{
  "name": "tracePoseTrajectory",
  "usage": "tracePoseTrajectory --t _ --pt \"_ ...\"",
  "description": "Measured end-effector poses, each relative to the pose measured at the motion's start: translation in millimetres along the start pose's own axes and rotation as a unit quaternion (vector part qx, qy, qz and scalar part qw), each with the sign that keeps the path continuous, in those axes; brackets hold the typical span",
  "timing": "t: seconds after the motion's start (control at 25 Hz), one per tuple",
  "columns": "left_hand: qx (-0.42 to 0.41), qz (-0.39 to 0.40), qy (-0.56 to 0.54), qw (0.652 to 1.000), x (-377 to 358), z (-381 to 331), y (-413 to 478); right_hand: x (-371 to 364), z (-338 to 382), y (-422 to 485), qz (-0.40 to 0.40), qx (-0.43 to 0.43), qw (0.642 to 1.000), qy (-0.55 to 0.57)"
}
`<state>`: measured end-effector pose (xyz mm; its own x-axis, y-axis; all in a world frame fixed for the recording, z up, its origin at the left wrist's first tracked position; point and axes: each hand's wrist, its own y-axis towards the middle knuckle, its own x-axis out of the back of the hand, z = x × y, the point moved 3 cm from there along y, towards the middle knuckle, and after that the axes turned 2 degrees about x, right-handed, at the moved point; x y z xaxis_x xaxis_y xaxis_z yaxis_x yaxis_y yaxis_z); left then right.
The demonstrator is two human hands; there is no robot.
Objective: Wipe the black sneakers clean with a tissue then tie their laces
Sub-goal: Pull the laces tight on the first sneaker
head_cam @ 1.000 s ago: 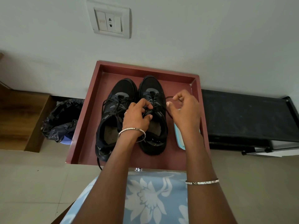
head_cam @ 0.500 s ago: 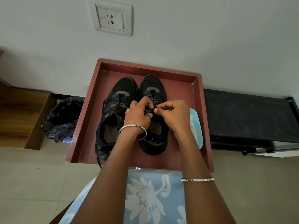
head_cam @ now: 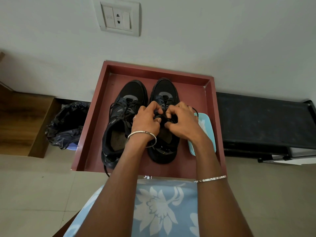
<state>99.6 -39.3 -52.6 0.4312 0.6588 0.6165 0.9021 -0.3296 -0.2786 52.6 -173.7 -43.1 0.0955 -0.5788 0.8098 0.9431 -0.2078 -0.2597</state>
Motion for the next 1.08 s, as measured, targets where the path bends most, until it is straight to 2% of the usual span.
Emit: tracePoseTrajectory --t 0.12,0.24,0.32,0.44,0.48,0.52,0.6,0.72,0.88,1.0,1.08 --pt "-0.003 -0.006 0.007 1.000 1.1 0.6 -1.3 0.0 -6.7 2.5 -0.012 0.018 0.992 0.120" --pt "-0.007 -0.016 0.011 1.000 4.0 -0.2 -3.1 0.4 -7.3 0.3 -0.018 0.015 0.959 0.282" --pt "-0.019 -0.020 0.016 0.999 5.6 -2.5 -4.0 1.9 -1.9 -2.0 -0.013 0.013 0.923 0.385" --pt "-0.025 -0.012 0.011 1.000 7.2 -2.2 -1.8 3.4 4.4 -4.0 -0.011 -0.048 0.835 0.548" --pt "-0.025 -0.005 0.008 1.000 6.6 -1.8 -1.1 3.0 5.8 -4.4 -0.011 -0.080 0.816 0.572" --pt "-0.025 -0.001 0.011 1.000 5.7 -1.9 -1.0 1.8 7.6 -4.4 -0.011 -0.105 0.815 0.570" --pt "-0.022 -0.001 0.032 0.999 4.0 -3.1 -2.9 -2.0 12.7 -3.7 -0.003 -0.114 0.860 0.498" --pt "-0.019 0.004 0.054 0.998 6.2 -4.1 -5.0 -3.5 11.5 -4.0 0.024 -0.034 0.929 0.368" --pt "0.019 0.068 -0.024 0.997 15.1 1.6 -0.7 2.0 -2.4 -9.5 0.111 0.027 0.952 0.285" --pt "0.051 0.107 -0.077 0.990 18.6 4.8 -0.9 0.7 -11.1 -6.4 0.065 0.045 0.962 0.261" --pt "0.071 0.091 -0.144 0.983 22.8 7.7 -0.3 0.6 -15.4 -2.1 0.000 0.038 0.963 0.265"
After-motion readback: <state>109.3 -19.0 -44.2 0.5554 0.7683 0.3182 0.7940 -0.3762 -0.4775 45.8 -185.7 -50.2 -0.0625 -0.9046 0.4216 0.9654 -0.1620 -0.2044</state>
